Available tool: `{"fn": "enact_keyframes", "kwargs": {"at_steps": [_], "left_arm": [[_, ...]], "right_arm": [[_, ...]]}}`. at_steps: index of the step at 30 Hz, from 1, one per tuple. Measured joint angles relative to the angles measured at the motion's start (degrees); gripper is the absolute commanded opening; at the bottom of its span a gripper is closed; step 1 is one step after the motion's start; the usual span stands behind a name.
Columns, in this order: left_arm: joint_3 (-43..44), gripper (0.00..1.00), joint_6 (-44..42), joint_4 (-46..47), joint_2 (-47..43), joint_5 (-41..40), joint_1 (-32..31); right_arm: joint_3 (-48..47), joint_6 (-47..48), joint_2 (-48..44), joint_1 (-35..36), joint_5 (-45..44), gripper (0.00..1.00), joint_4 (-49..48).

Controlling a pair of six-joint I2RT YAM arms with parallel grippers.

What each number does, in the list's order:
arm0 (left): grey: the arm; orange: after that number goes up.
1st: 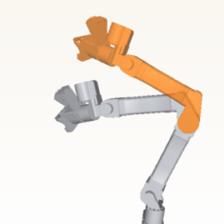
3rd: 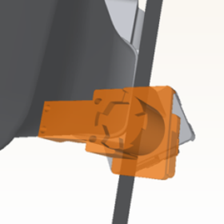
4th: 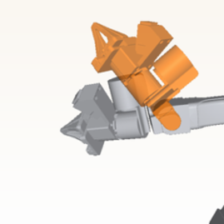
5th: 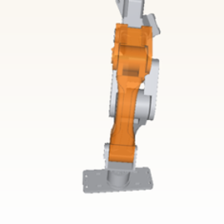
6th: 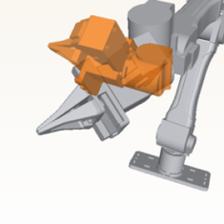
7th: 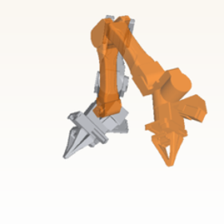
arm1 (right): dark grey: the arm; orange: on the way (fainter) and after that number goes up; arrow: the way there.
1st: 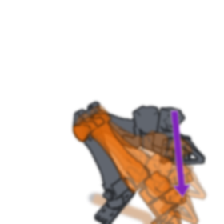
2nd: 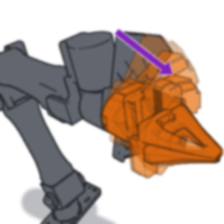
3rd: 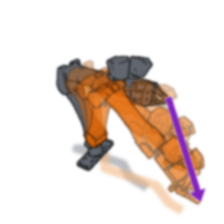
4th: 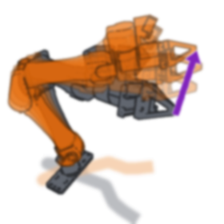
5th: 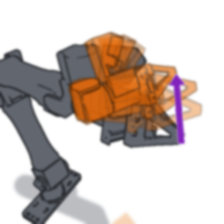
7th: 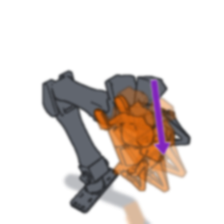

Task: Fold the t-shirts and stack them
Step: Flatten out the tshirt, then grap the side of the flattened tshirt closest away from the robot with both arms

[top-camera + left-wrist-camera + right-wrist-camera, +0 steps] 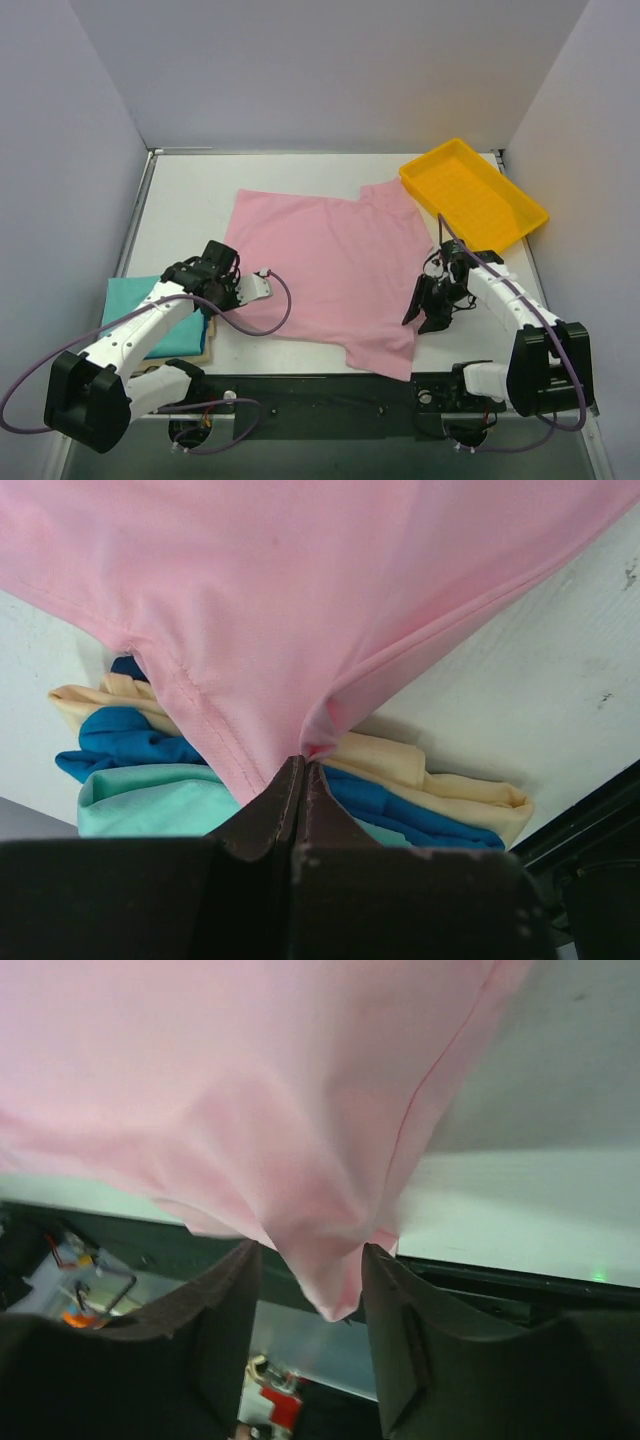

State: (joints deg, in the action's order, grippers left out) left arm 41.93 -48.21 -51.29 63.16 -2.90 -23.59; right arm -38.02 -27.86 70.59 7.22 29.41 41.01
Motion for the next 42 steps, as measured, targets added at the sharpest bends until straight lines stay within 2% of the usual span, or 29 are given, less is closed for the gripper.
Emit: {"fn": "enact_keyframes", "kwargs": {"at_steps": [5,10,17,23,25,27,28,30,36,40,42], "left_arm": [[0.04,0.00,0.74,0.33,0.79,0.96,-0.59],[0.04,0.00,1.70,0.37,0.79,2.99,-1.68],[0.07,0.00,2.62,0.37,0.76,3.98,-2.89],[0.72,0.00,2.75,0.37,0.79,4.26,-3.76],[1.16,0.00,2.78,0.37,0.79,4.22,-3.98],[1.53,0.00,2.89,0.42,0.76,4.24,-4.17],[1.64,0.00,2.97,0.44,0.76,4.24,-4.24],[1.84,0.00,3.06,0.42,0.76,4.13,-4.37],[2.62,0.00,3.85,0.28,0.48,3.37,-4.61],[3.63,0.00,4.74,0.11,0.42,1.25,-4.81],[4.17,0.00,5.38,0.22,0.42,-0.04,-4.81]], "right_arm": [[-3.10,-0.85,2.64,1.53,-6.93,0.52,-0.11],[-3.69,-5.03,-2.21,11.65,-13.88,0.52,3.67],[7.10,-19.23,-11.67,29.83,-18.29,0.52,4.63],[14.12,-26.56,-10.03,34.88,-18.08,0.50,-3.17],[13.73,-27.50,-8.81,35.28,-18.10,0.44,-4.26],[13.73,-27.82,-8.22,35.32,-18.14,0.28,-5.55],[13.66,-28.17,-7.52,35.30,-17.75,0.11,-5.75],[13.55,-28.28,-6.51,35.32,-15.82,0.00,-6.80],[13.38,-28.57,-7.76,35.36,-14.38,0.00,-7.52],[11.37,-27.87,-14.49,34.49,-12.68,0.00,-4.37],[8.31,-26.14,-18.62,32.11,-9.11,0.00,-1.07]]}}
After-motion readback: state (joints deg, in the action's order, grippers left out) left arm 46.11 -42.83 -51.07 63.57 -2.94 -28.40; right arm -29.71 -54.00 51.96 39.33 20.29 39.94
